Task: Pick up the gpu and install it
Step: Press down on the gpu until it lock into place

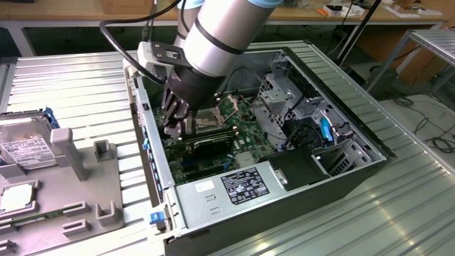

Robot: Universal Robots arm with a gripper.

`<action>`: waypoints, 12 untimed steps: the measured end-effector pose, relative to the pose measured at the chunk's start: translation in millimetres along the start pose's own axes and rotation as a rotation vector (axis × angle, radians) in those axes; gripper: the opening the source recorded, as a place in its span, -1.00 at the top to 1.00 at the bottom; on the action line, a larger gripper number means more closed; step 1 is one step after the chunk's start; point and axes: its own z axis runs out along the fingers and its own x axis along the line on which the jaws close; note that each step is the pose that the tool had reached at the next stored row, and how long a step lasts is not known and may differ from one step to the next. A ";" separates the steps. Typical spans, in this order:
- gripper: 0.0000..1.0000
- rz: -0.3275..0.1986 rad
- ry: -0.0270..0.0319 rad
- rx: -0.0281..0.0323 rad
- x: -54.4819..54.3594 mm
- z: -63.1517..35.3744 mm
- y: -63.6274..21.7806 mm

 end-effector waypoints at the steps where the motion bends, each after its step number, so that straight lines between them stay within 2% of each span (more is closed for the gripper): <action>1: 0.79 -0.001 0.0010 -0.0001 0.5 0.2 -0.1; 12: 0.79 -0.019 0.0110 -0.0013 3.4 1.8 -3.4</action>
